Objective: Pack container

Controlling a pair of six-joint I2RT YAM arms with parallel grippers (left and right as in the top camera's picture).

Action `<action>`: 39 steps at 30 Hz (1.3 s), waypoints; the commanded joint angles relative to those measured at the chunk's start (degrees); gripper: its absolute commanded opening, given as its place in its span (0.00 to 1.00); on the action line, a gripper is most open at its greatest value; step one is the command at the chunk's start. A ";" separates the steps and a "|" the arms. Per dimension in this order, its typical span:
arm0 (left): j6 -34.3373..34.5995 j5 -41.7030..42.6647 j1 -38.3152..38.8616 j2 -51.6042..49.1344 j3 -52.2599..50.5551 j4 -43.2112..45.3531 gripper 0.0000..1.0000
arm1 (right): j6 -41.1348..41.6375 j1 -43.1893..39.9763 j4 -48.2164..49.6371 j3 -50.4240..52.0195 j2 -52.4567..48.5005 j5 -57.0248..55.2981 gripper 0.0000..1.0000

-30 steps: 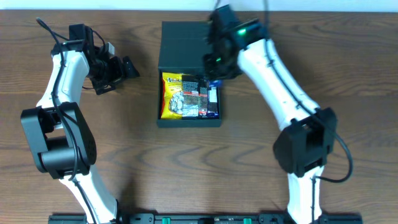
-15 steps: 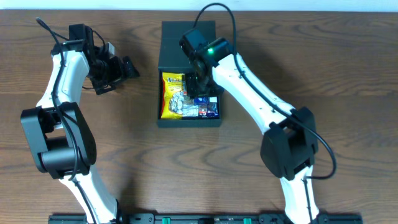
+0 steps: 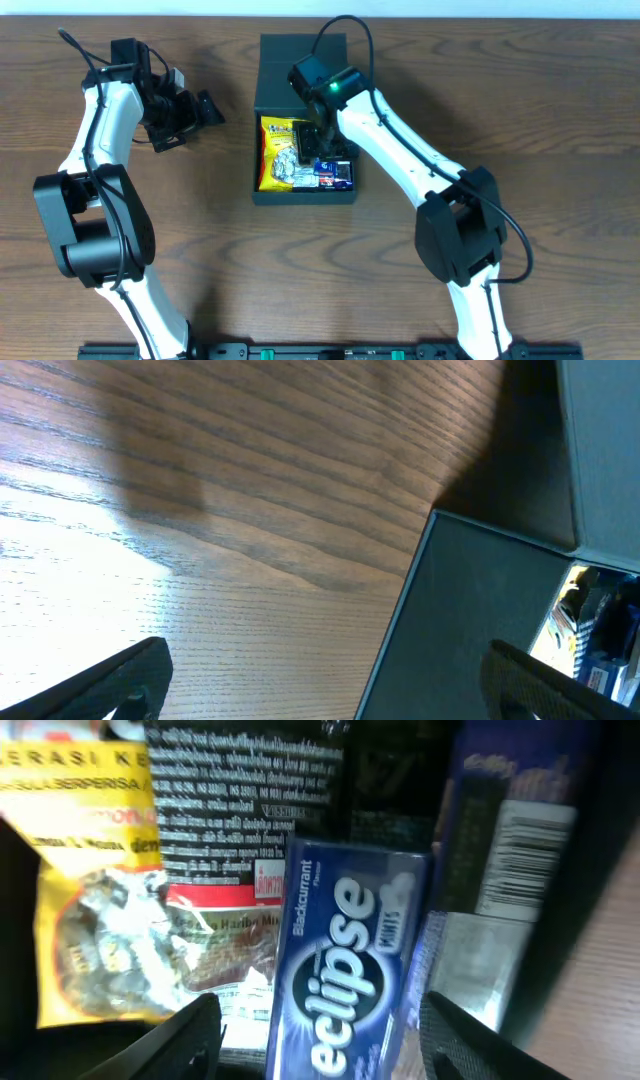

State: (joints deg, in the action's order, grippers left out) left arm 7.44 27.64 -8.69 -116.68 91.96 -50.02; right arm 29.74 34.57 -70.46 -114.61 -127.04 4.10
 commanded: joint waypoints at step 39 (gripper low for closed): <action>22.12 7.61 4.83 -18.64 24.85 11.21 0.06 | -12.72 -27.41 15.26 -9.14 -13.99 19.91 0.02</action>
State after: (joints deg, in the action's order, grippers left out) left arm 29.74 33.58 -3.77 -131.00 111.28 -36.86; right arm 18.96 6.55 -55.46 -123.68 -140.90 18.48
